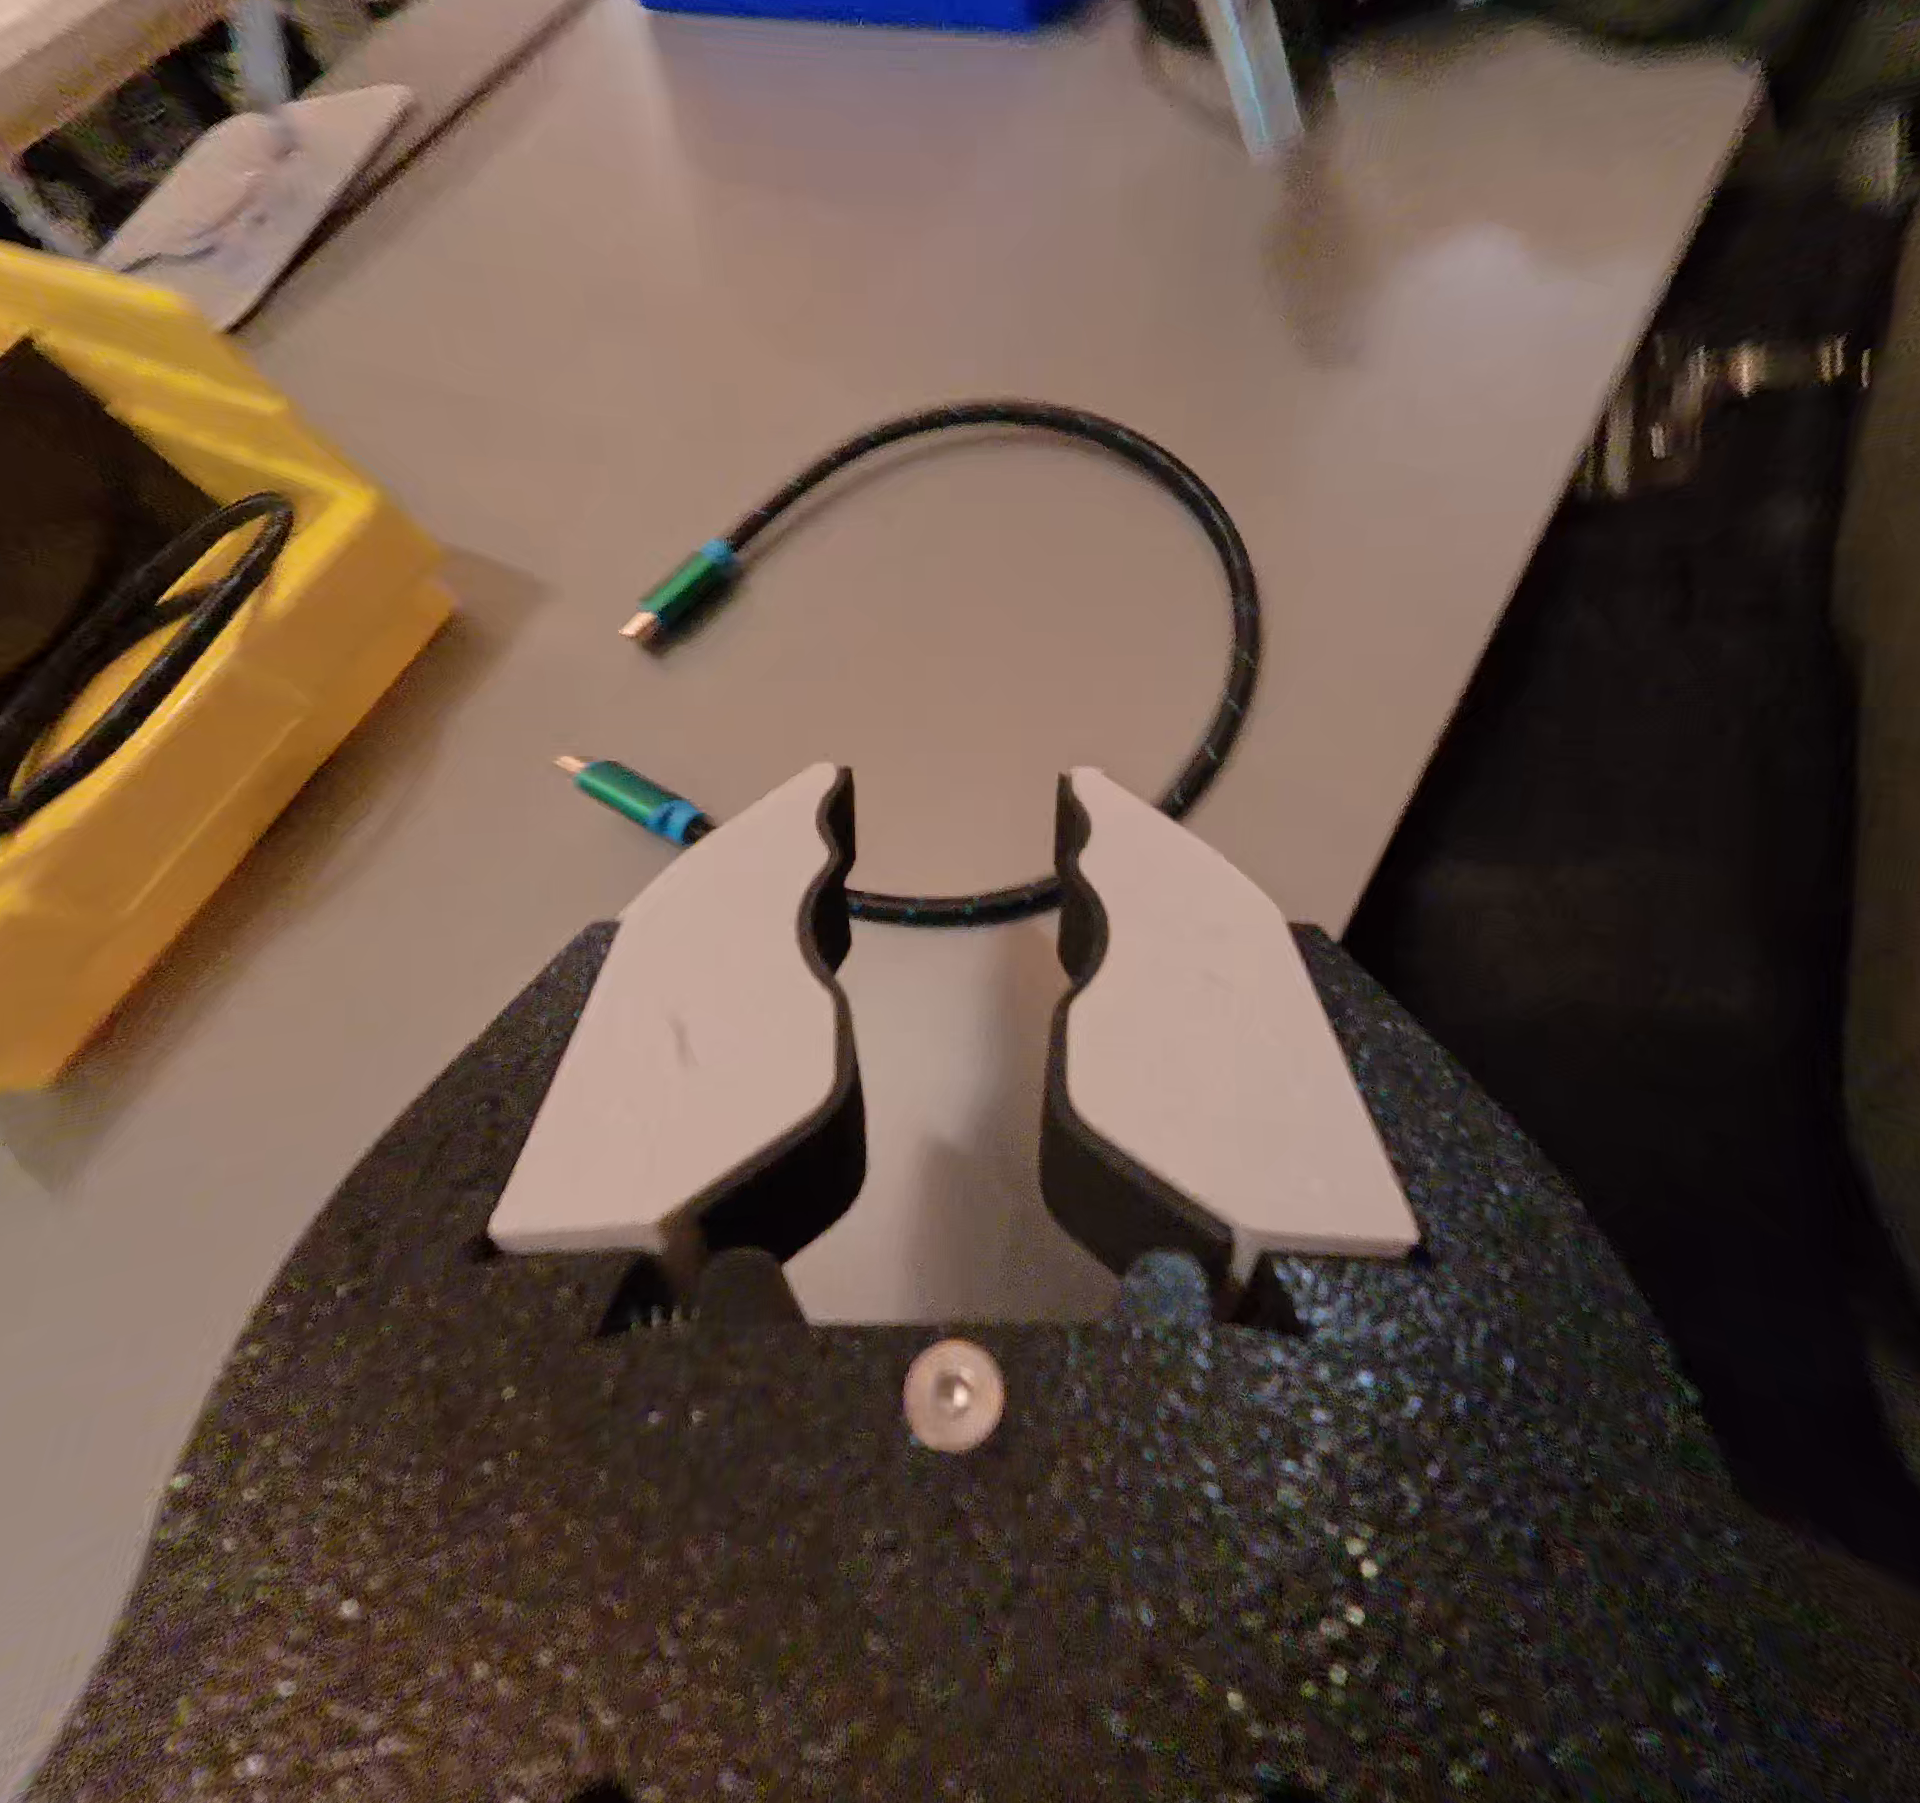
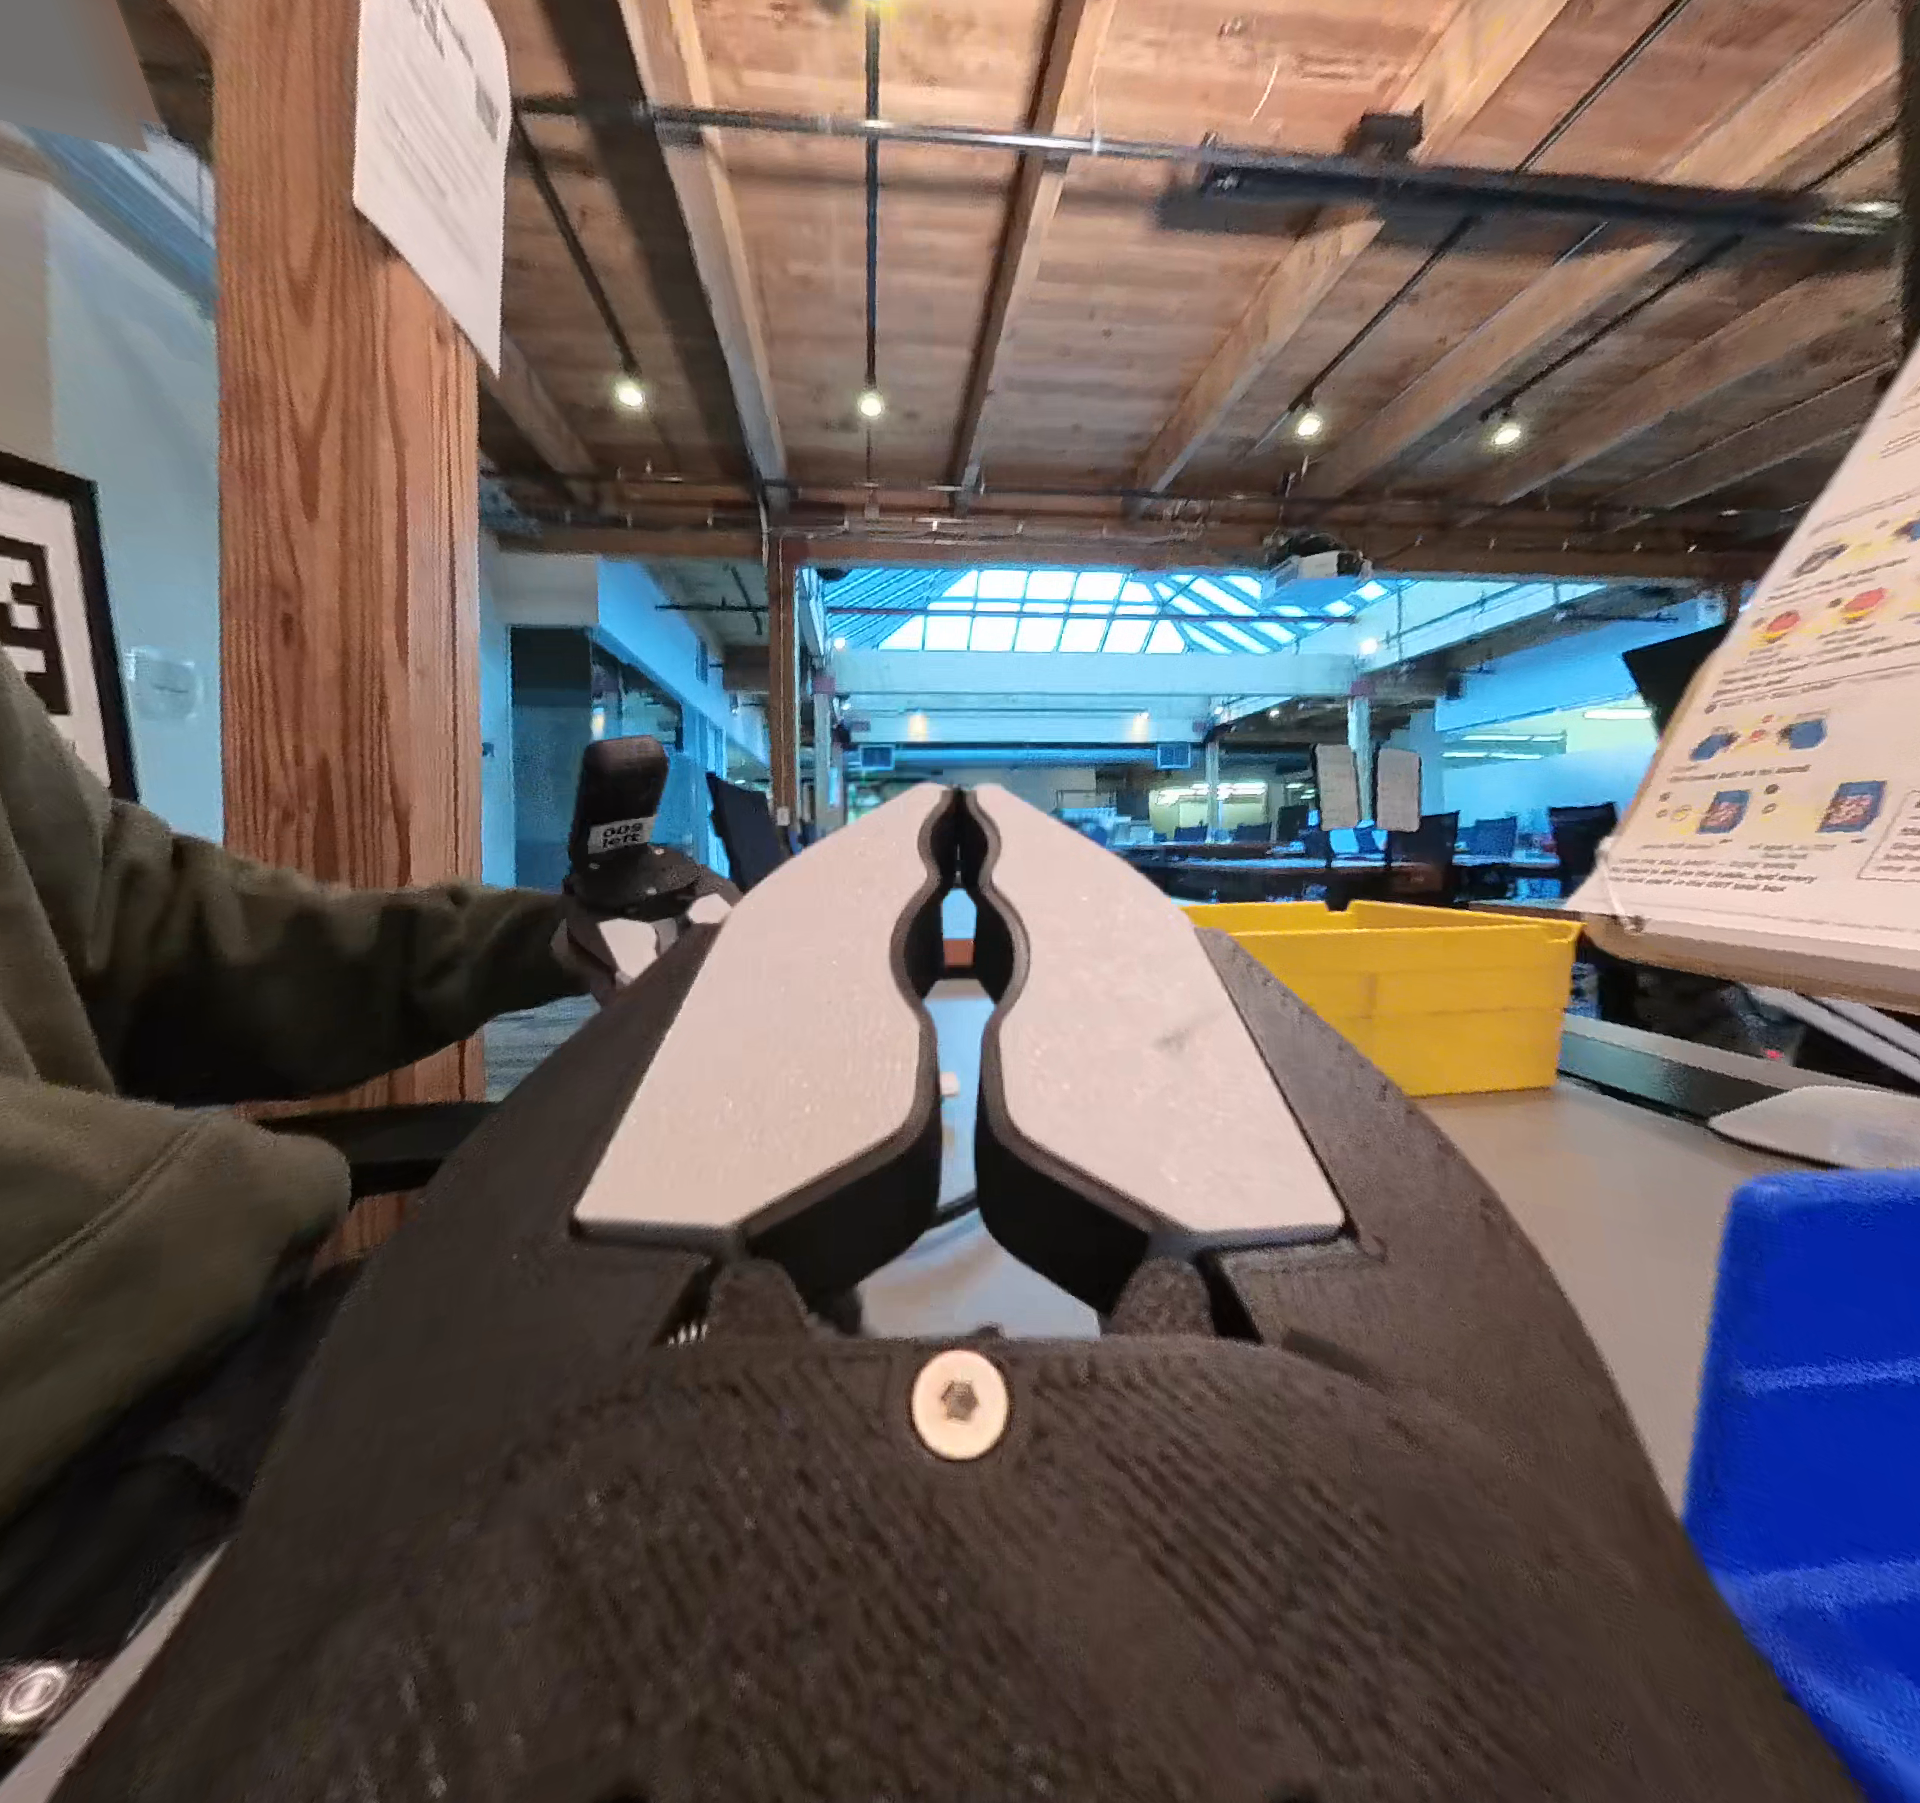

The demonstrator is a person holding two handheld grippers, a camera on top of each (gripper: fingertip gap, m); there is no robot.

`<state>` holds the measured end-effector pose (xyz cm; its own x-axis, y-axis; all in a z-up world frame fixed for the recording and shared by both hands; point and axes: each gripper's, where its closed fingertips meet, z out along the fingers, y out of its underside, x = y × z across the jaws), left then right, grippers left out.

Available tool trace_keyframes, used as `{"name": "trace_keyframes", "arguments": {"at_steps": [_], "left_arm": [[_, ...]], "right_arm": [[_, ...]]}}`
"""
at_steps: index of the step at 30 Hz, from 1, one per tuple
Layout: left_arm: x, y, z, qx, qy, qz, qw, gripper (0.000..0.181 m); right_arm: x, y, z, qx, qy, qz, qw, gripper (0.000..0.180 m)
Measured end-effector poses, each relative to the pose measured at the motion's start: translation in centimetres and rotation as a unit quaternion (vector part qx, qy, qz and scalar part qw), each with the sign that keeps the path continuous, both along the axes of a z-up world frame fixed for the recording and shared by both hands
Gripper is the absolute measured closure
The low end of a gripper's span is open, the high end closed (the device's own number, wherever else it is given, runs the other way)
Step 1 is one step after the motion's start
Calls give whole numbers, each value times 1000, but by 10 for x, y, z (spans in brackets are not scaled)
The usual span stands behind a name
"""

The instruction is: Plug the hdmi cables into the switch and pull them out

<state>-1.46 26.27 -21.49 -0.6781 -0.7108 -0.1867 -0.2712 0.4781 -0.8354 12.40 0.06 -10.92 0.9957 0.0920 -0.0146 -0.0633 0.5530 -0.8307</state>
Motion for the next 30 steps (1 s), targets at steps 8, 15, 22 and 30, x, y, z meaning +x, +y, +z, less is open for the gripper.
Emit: {"name": "trace_keyframes", "arguments": {"at_steps": [8, 15, 22, 30], "left_arm": [[43, -22, 25, -120, 25, 148, 981, 142], [65, -158, -5, 65, -10, -17, 998, 82], [67, -194, -52, 104, 62, -72, 990, 64], [73, -196, -66, 35, 161, -31, 986, 68]], "right_arm": [[-12, 13, -6, -31, -27, 13, 999, 180], [-17, 27, -12, -76, -53, -10, 996, 180], [-27, 27, -28, -218, -99, 0, 971, 152], [-38, 33, -71, -361, -108, 32, 926, 109]]}}
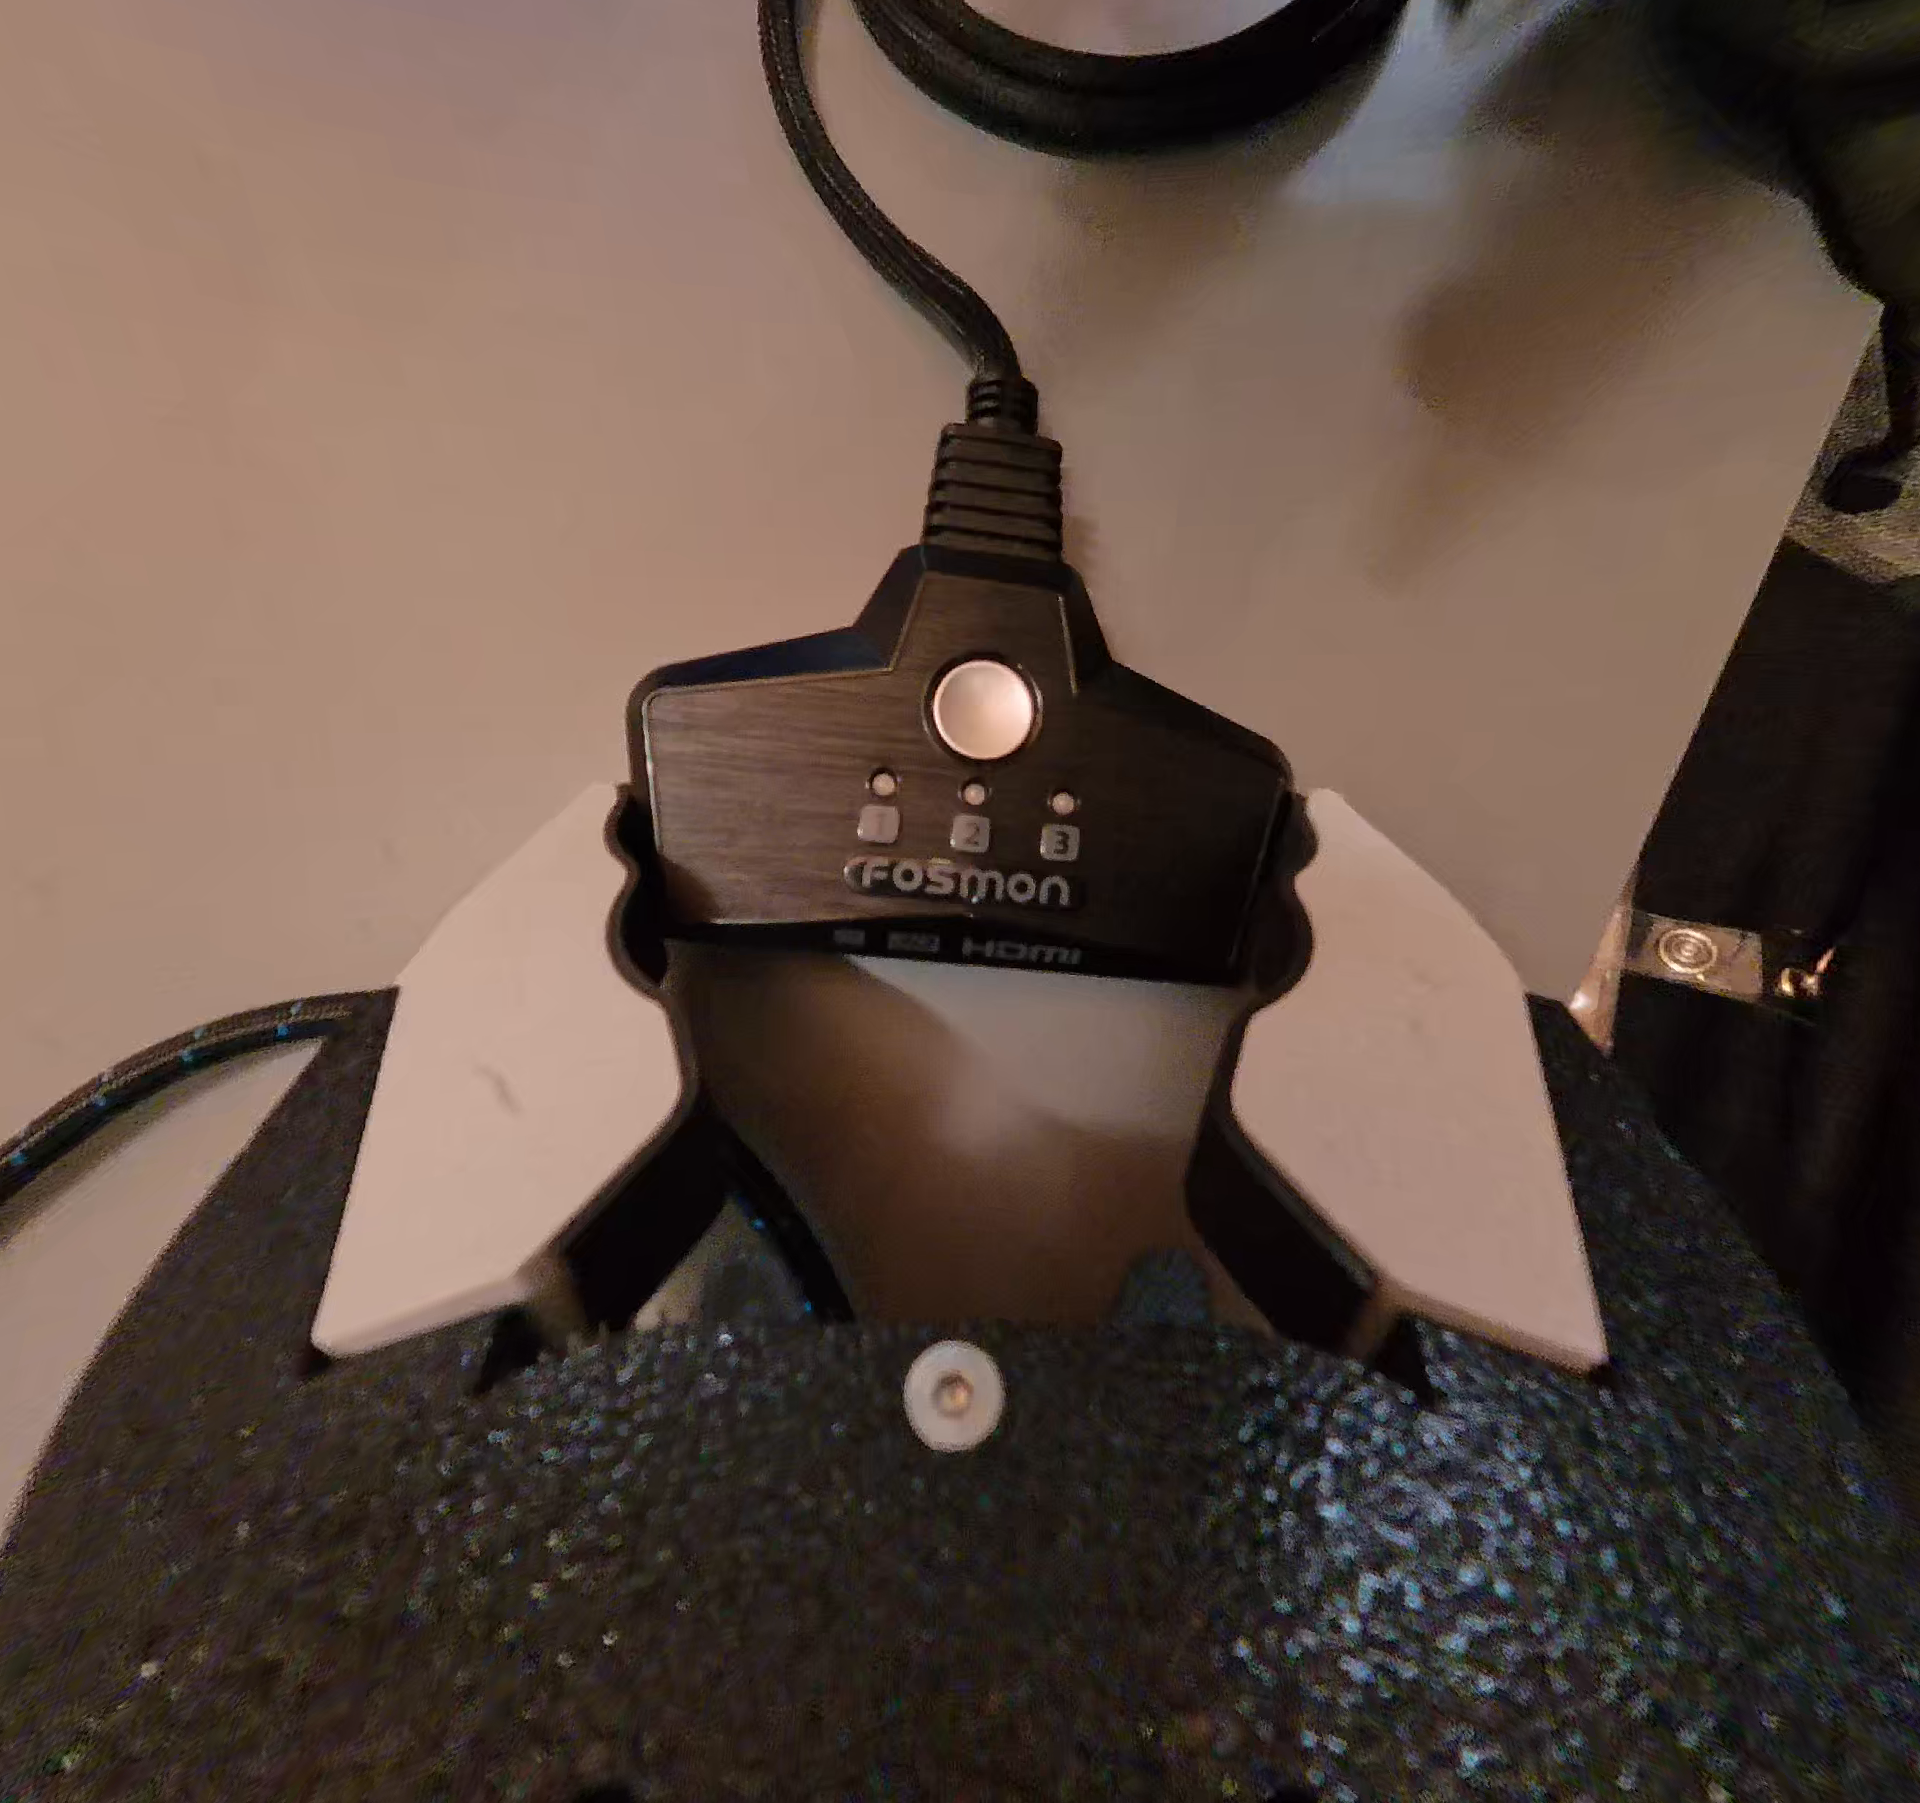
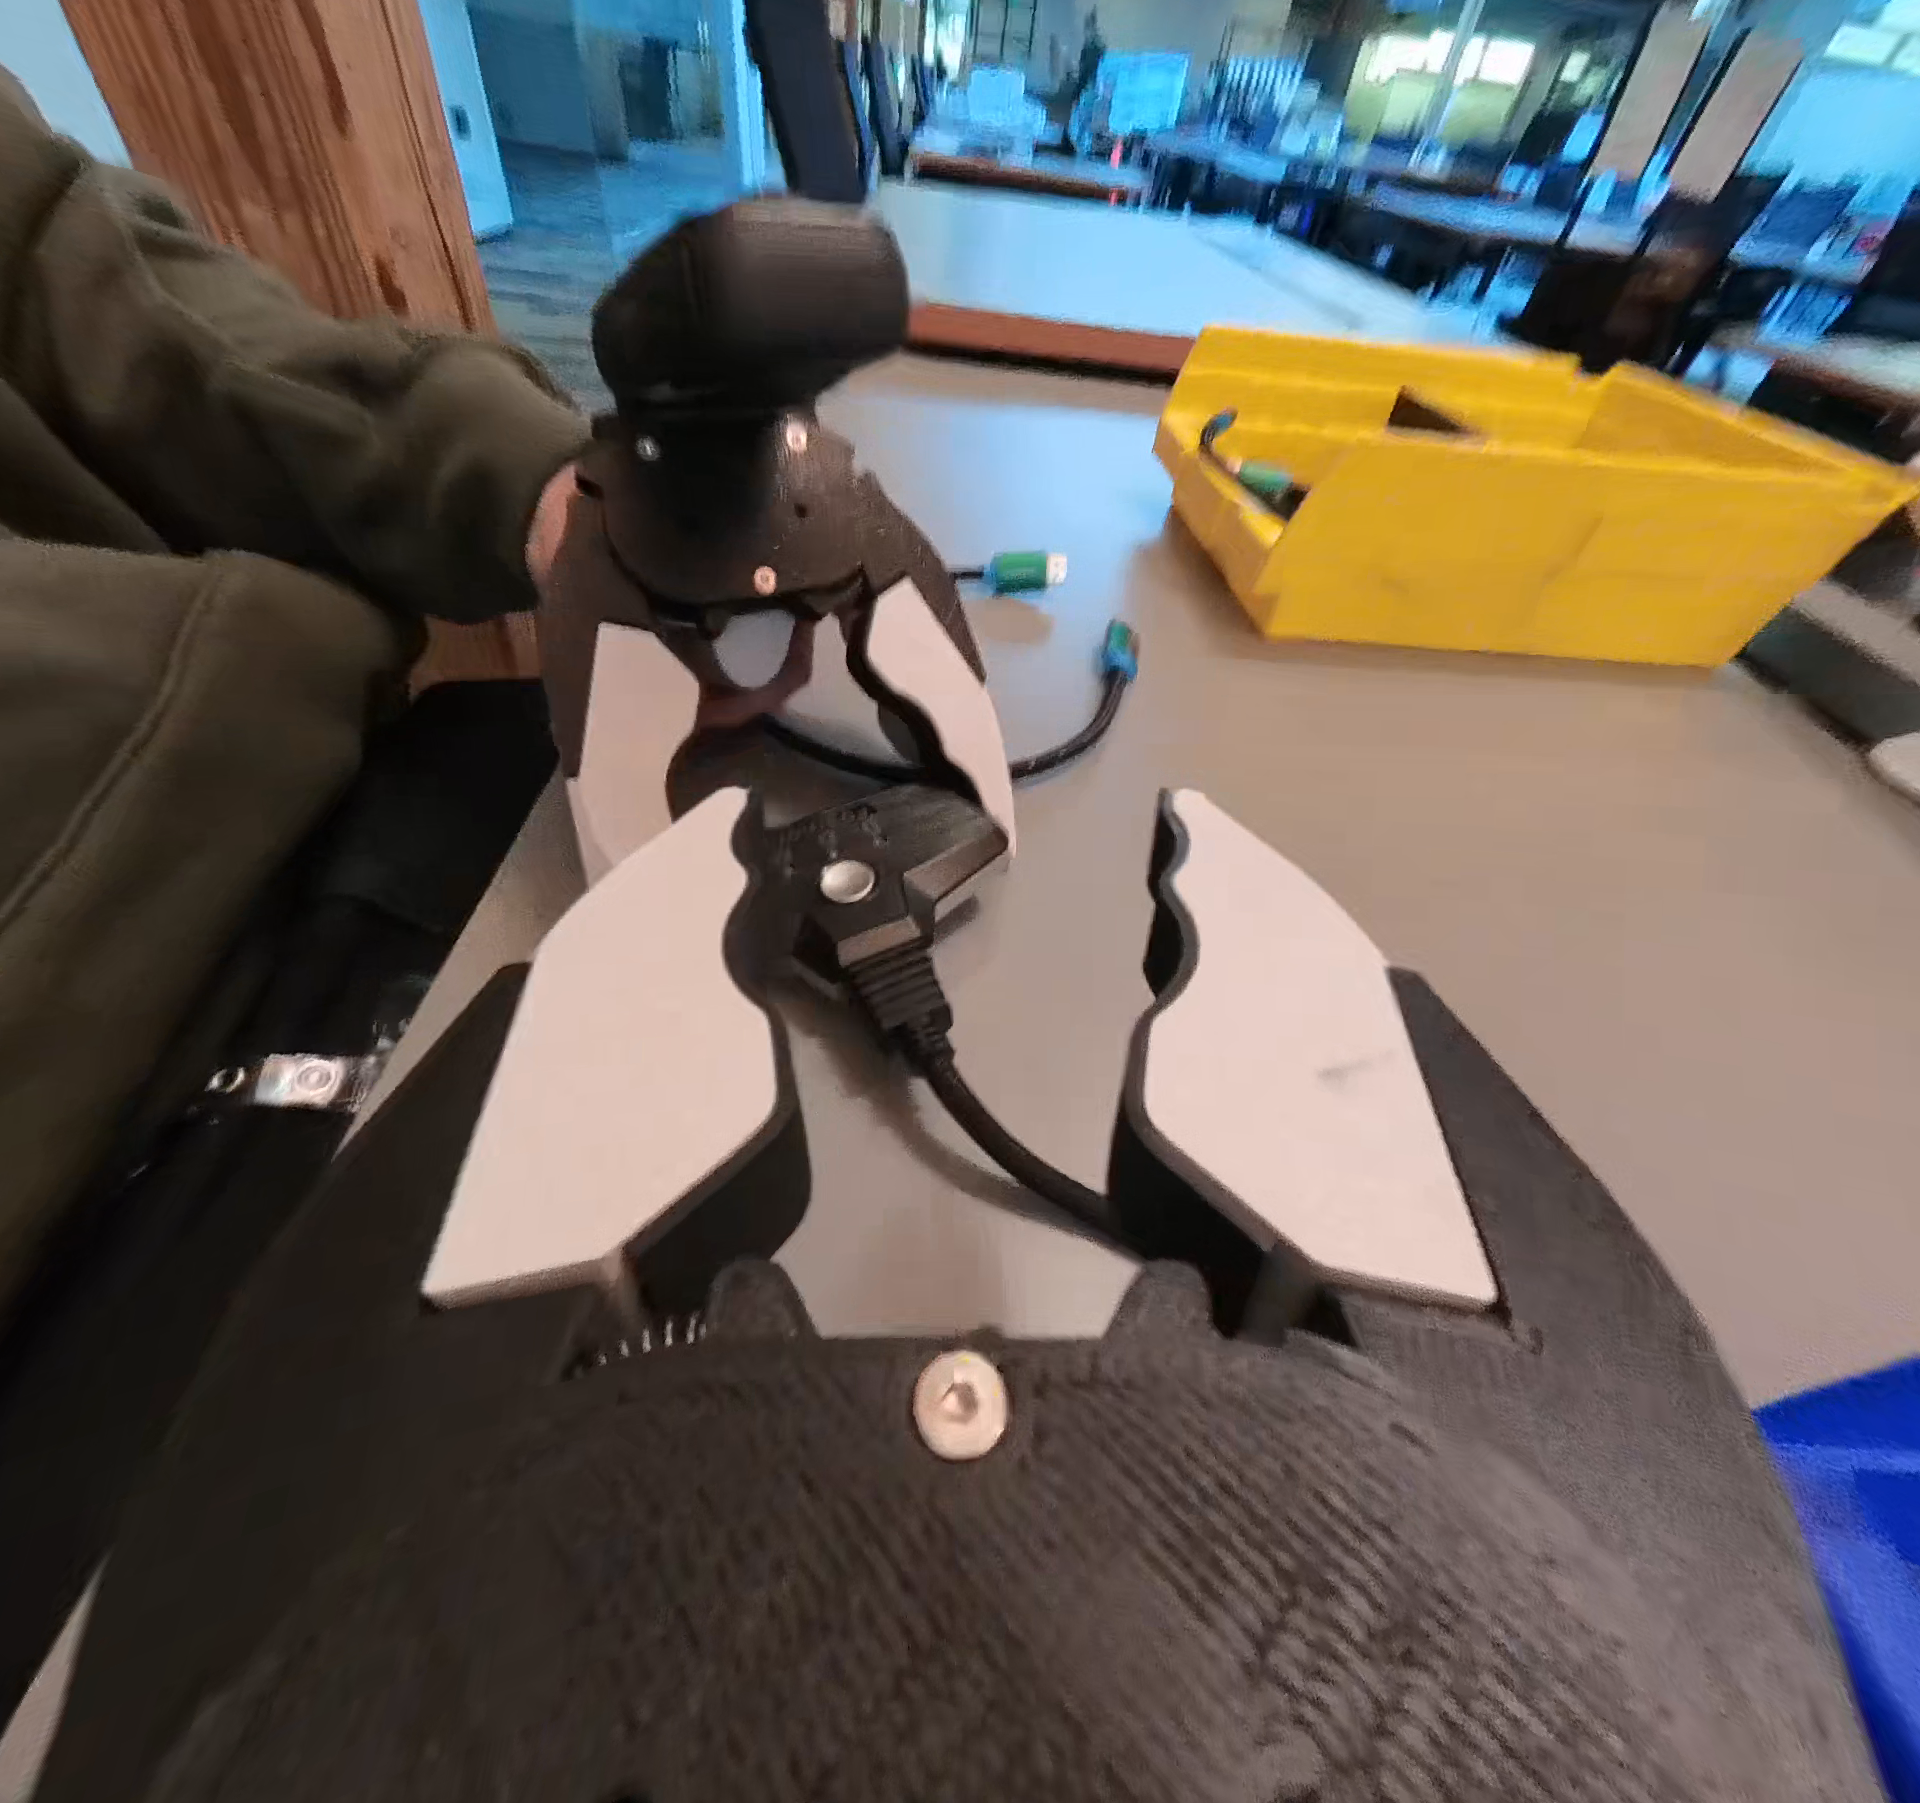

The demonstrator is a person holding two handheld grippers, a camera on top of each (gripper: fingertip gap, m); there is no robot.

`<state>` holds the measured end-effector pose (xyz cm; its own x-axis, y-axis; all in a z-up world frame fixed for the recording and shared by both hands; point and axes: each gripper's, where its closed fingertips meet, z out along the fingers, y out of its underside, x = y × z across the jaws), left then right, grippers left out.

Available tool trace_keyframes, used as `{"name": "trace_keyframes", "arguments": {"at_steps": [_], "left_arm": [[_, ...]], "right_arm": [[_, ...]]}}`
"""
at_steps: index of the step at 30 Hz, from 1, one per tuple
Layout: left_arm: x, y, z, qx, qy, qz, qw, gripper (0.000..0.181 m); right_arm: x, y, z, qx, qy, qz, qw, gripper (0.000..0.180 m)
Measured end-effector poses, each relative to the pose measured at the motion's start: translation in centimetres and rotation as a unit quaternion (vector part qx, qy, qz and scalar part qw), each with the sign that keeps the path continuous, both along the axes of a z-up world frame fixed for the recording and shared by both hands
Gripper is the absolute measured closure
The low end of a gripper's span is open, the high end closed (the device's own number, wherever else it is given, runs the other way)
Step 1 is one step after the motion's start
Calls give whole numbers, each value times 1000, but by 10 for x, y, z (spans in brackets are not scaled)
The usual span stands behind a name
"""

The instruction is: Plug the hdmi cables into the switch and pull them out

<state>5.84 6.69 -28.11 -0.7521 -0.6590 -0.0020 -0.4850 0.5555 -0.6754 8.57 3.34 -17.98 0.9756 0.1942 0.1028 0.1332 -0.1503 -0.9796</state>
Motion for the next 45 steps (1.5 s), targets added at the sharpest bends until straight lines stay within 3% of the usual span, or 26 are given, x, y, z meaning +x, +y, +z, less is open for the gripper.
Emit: {"name": "trace_keyframes", "arguments": {"at_steps": [6, 11, 13, 16, 18, 27, 30, 34, 36, 40, 42, 45], "left_arm": [[1, 5, 4, 1, -7, -15, 1000, 69], [-1, 5, 40, -66, -11, -49, 997, 70], [0, 9, 56, -86, -22, -61, 994, 70], [-1, 14, 68, -85, -38, -79, 993, 70], [-2, 14, 77, -98, -47, -85, 990, 70], [-4, 17, 90, -62, -79, -117, 988, 71], [2, 25, 95, -80, -76, -85, 990, 71], [17, 45, 107, -185, -20, 54, 981, 72], [16, 47, 113, -255, 27, 91, 962, 88], [5, 40, 111, -345, 137, 90, 924, 124], [-3, 32, 115, -403, 187, 59, 894, 156], [-4, 30, 121, -484, 226, 63, 843, 157]], "right_arm": [[-4, 10, -44, -123, -47, 4, 991, 104], [-8, 19, -61, -168, -73, 12, 983, 108], [-12, 26, -57, -151, -81, 19, 985, 111], [-24, 34, -33, -70, -61, 49, 994, 134], [-25, 37, -20, -27, -42, 50, 998, 140], [-25, 34, -17, -22, -53, 65, 996, 157], [-19, 36, -10, -13, -70, 42, 997, 157], [4, 41, 0, -6, -109, -41, 993, 157], [7, 46, 1, -14, -146, -64, 987, 157], [-1, 59, 7, -9, -197, -69, 978, 157], [-6, 64, 15, 9, -201, -71, 977, 157], [-9, 62, 20, 38, -184, -58, 980, 157]]}}
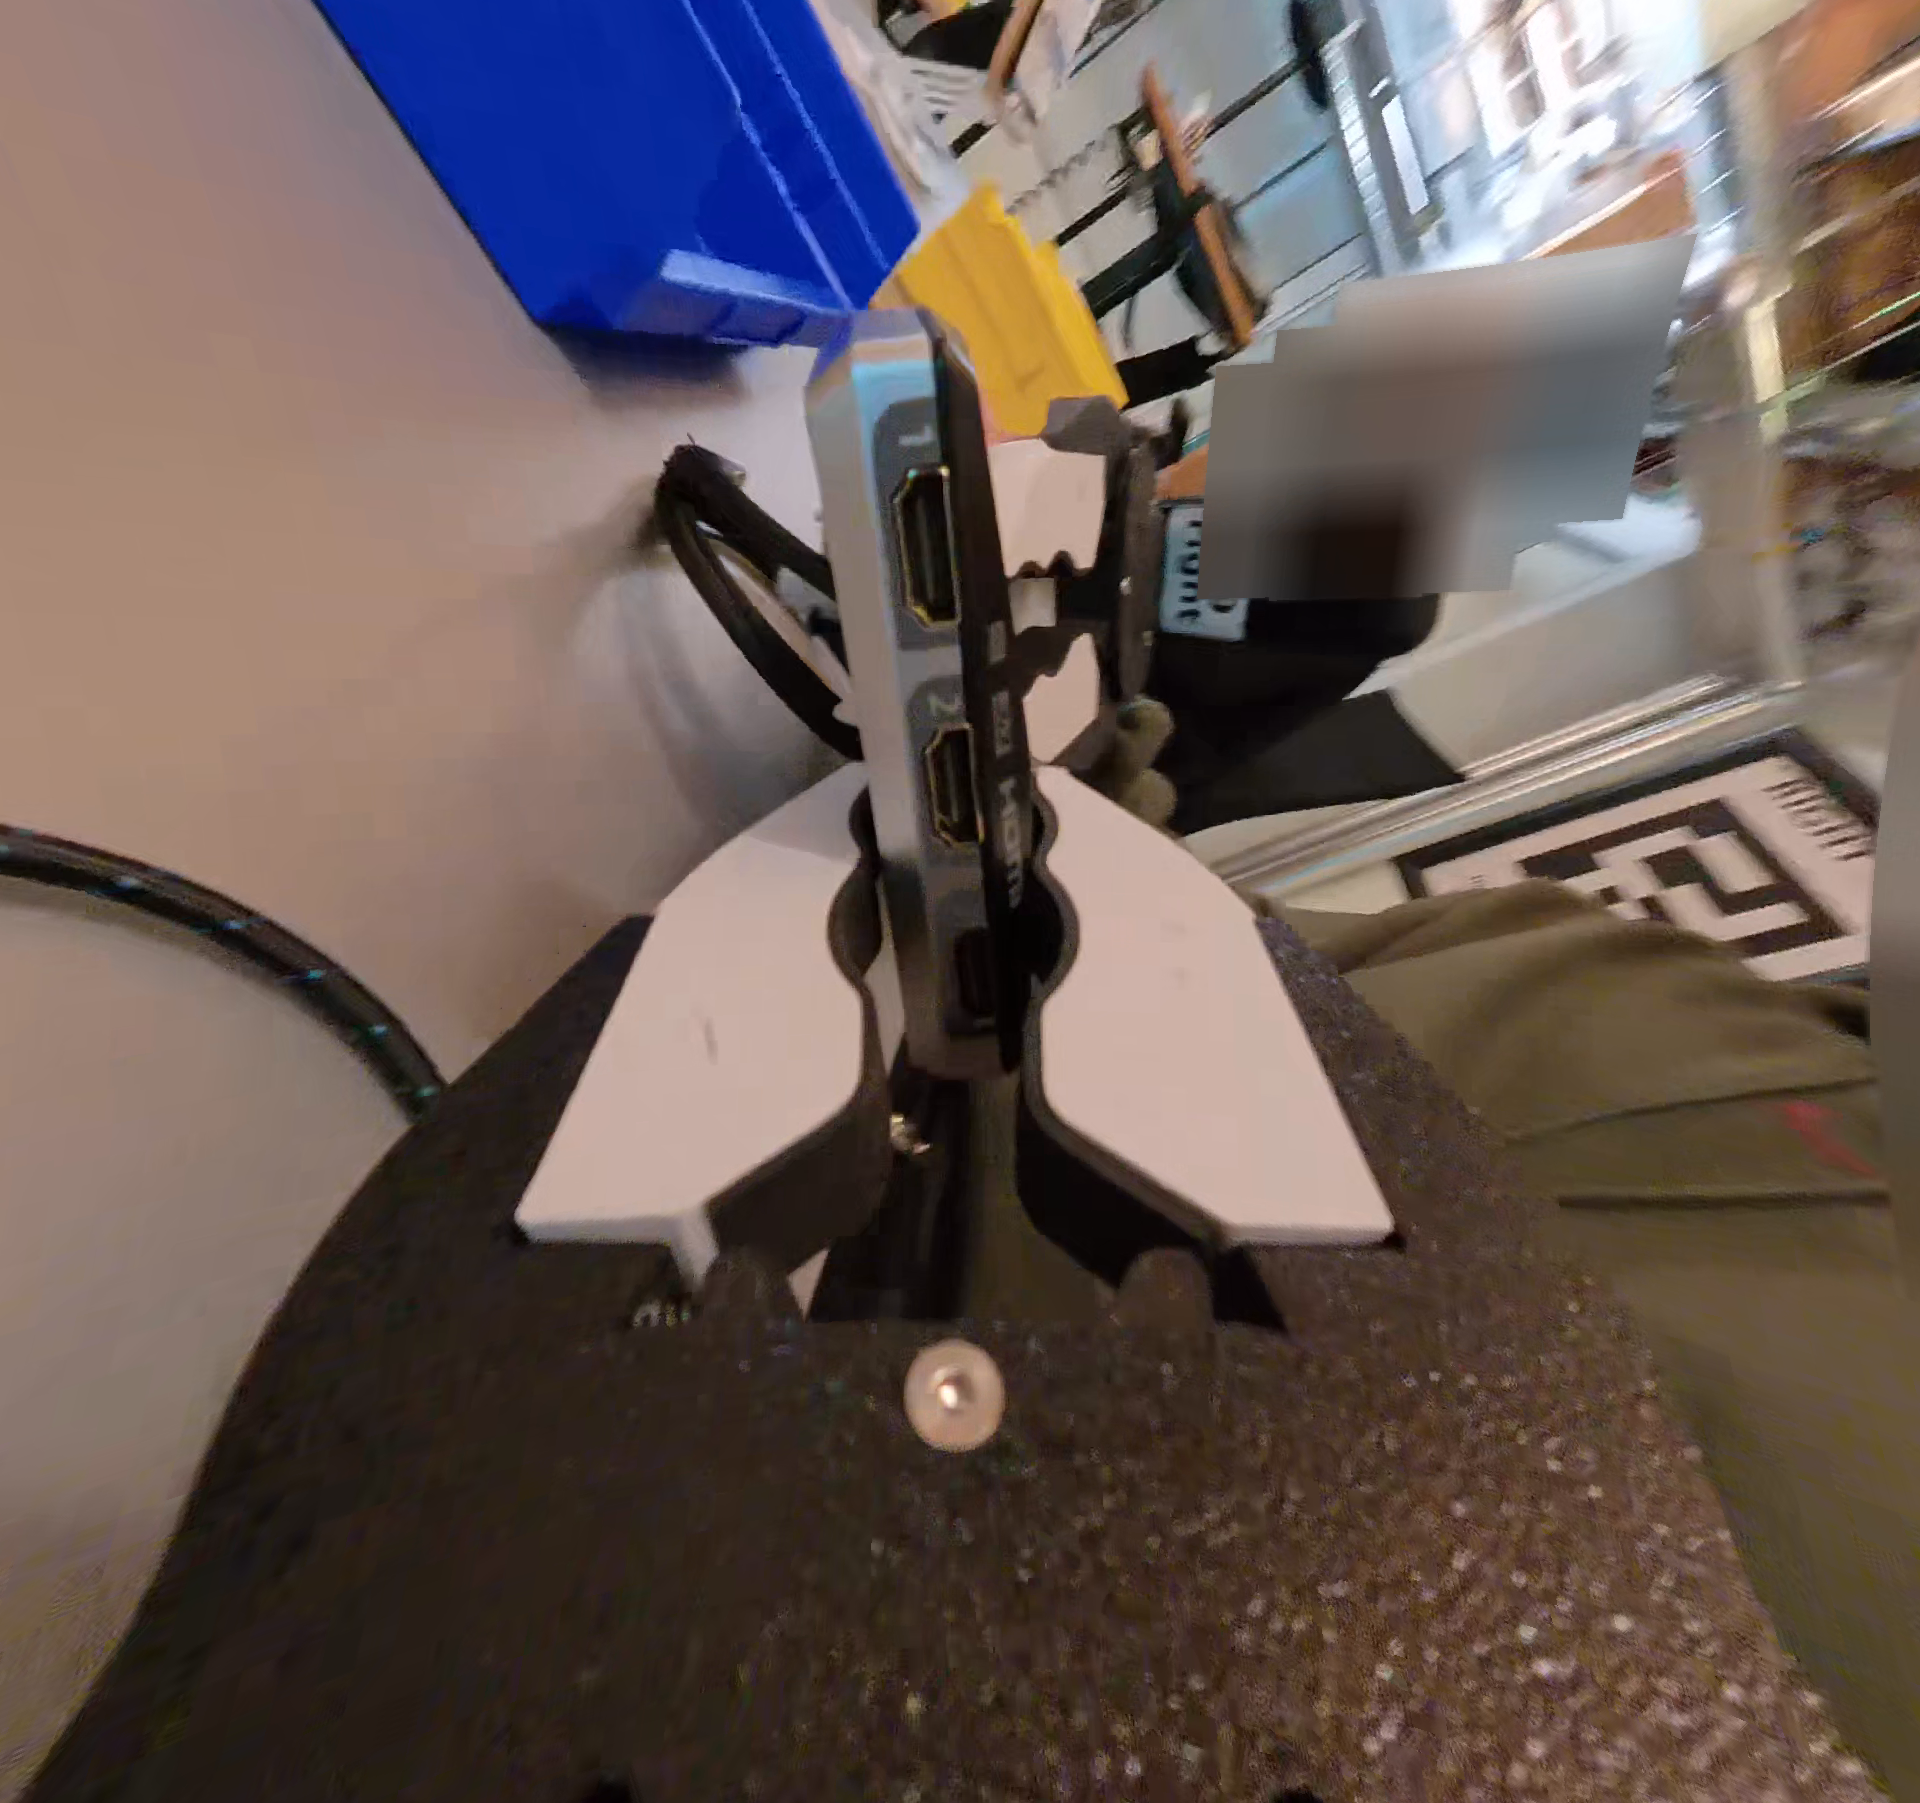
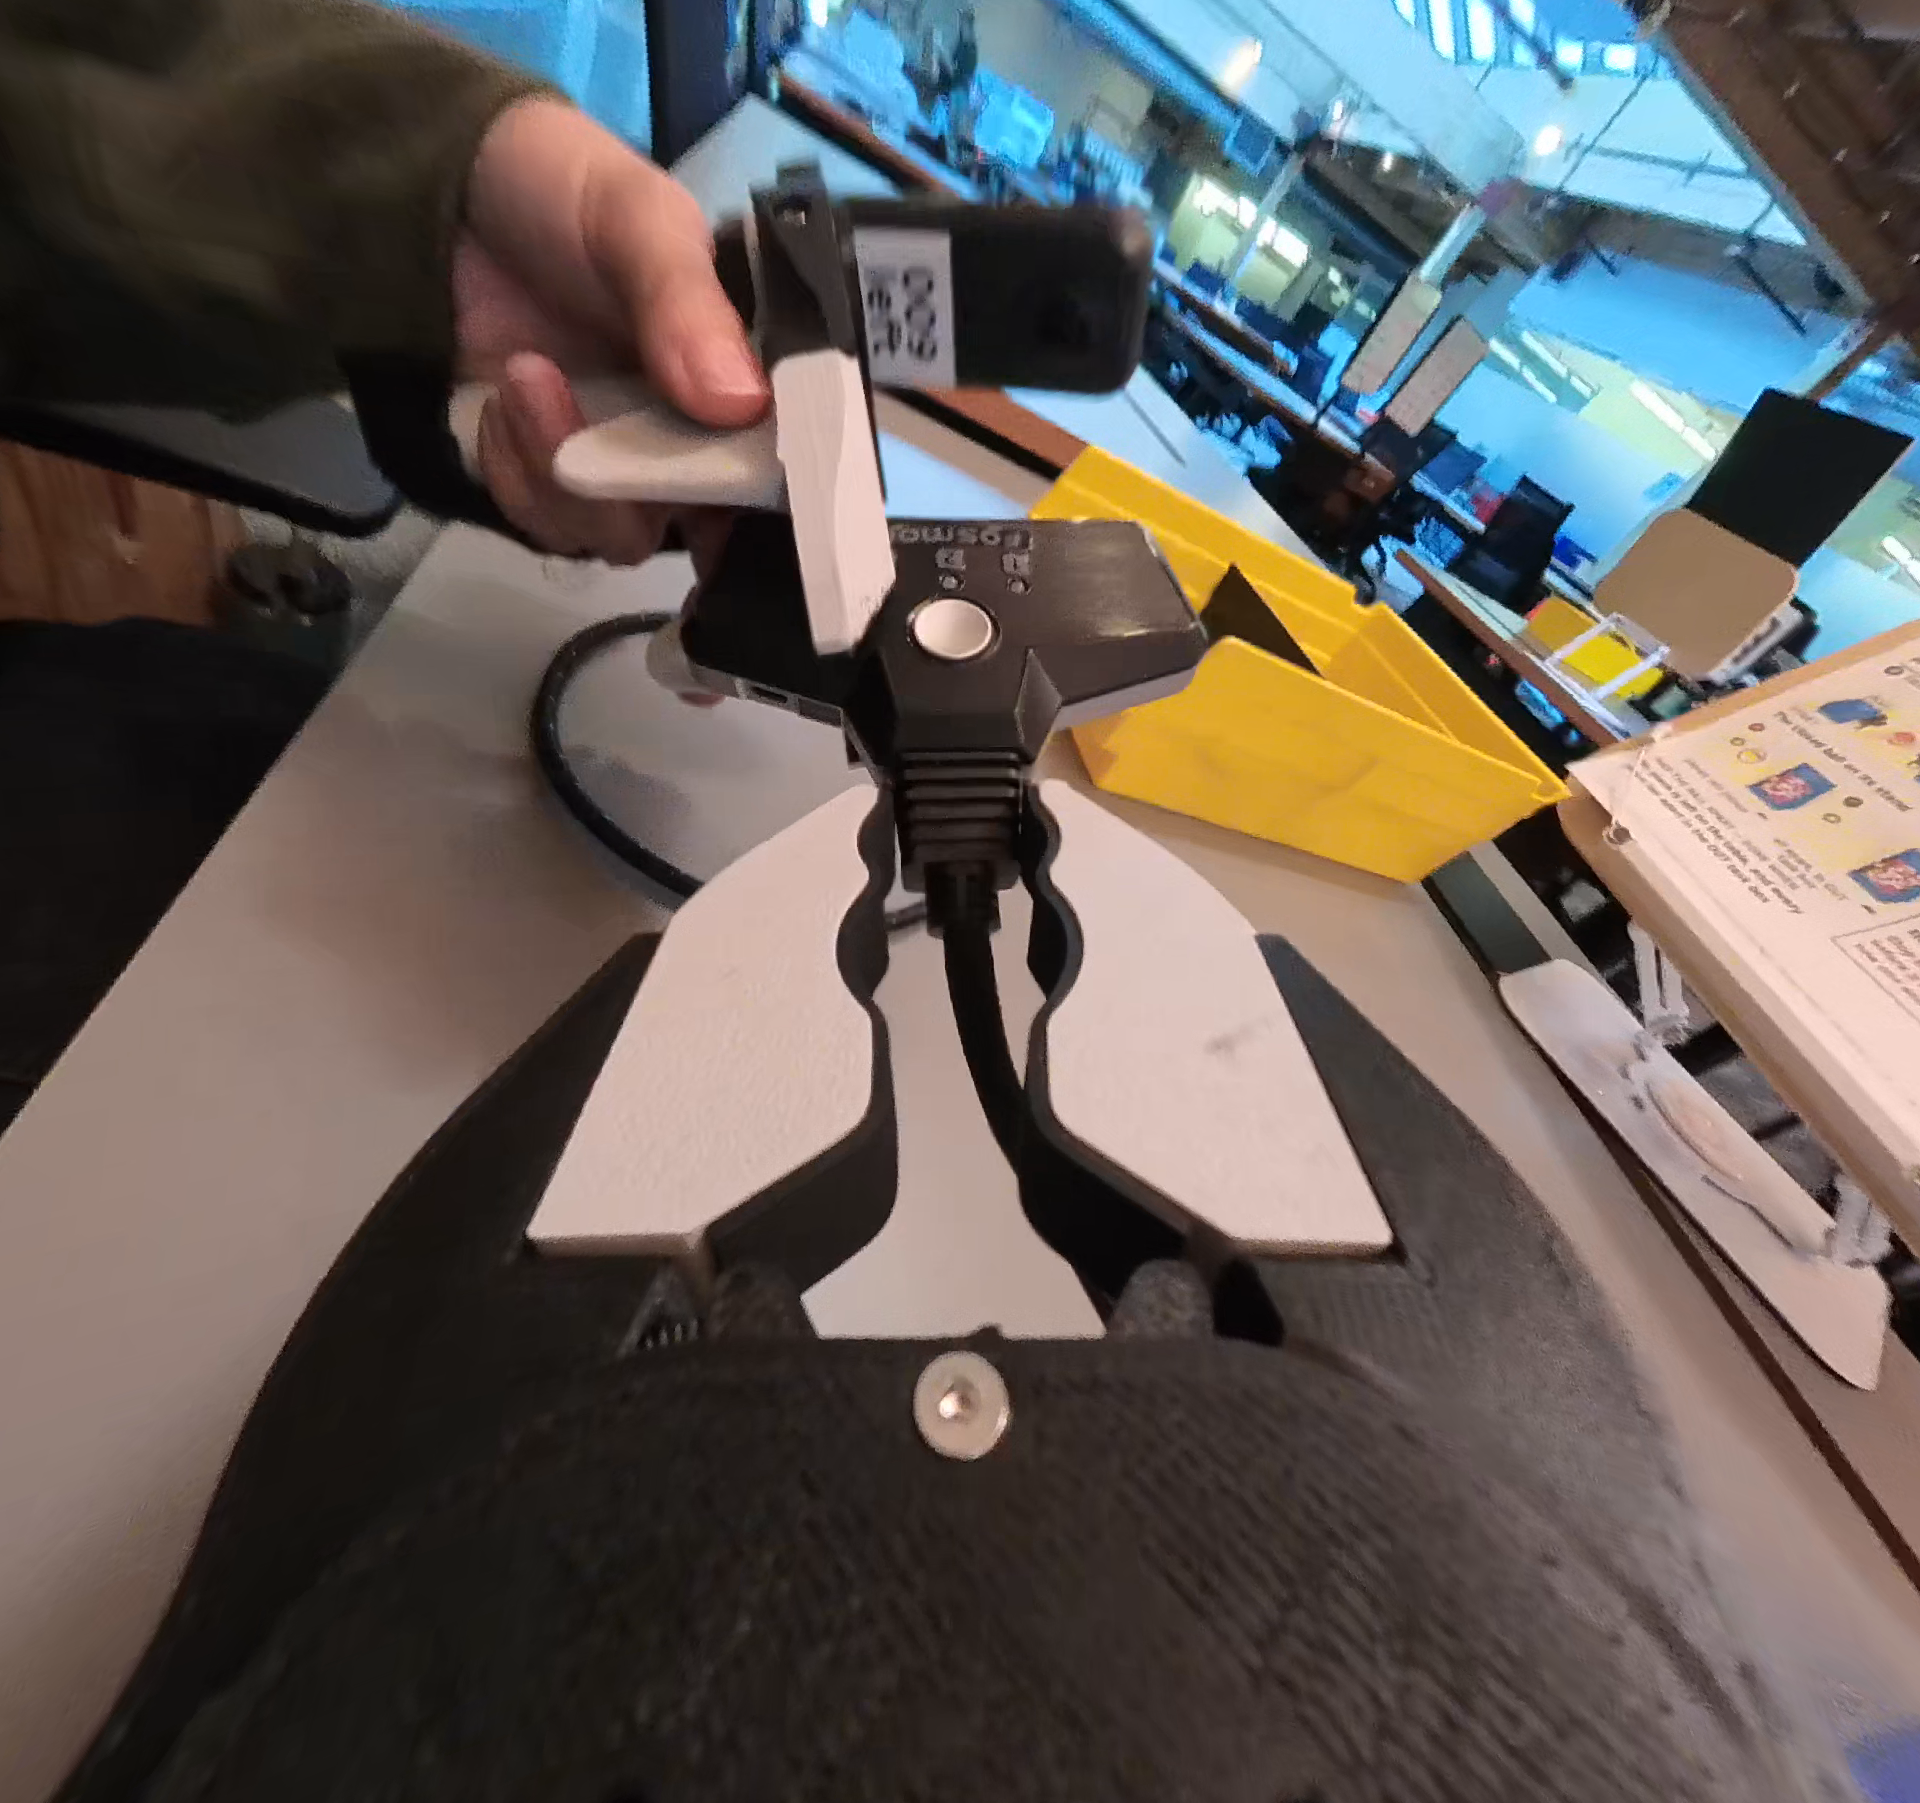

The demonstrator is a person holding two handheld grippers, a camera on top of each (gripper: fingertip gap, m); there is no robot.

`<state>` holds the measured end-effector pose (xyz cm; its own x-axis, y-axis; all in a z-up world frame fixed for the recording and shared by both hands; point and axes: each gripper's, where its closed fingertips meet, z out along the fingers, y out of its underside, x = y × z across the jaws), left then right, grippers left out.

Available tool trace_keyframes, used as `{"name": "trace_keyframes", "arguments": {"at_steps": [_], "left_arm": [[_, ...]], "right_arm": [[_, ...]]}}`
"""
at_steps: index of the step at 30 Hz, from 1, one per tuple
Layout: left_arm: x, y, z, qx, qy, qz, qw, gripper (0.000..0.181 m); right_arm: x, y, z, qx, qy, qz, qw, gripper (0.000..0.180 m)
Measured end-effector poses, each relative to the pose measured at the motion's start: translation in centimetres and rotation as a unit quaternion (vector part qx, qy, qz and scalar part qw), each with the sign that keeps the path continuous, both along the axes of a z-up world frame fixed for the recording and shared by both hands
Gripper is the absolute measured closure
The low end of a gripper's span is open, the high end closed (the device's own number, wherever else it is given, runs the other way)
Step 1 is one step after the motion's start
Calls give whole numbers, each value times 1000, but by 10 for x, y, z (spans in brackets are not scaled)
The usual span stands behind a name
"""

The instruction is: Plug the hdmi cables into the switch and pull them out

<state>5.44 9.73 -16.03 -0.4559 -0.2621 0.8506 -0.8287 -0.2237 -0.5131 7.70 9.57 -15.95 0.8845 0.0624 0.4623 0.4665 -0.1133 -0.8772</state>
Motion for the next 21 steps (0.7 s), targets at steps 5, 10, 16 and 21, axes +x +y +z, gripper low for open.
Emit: {"name": "trace_keyframes", "arguments": {"at_steps": [5, 10, 16, 21], "left_arm": [[0, -6, 13, -176, 64, -1, 982, 158], [2, -6, 11, -205, 76, -1, 976, 159], [-2, -10, 17, -207, 71, -26, 975, 158], [0, -14, 17, -207, 78, -24, 975, 159]], "right_arm": [[0, -7, 12, 106, 66, 32, 992, 153], [2, -8, 11, 114, 95, 38, 988, 152], [-5, -18, 27, 172, 158, 91, 968, 155], [-5, -16, 22, 164, 167, 94, 968, 157]]}}
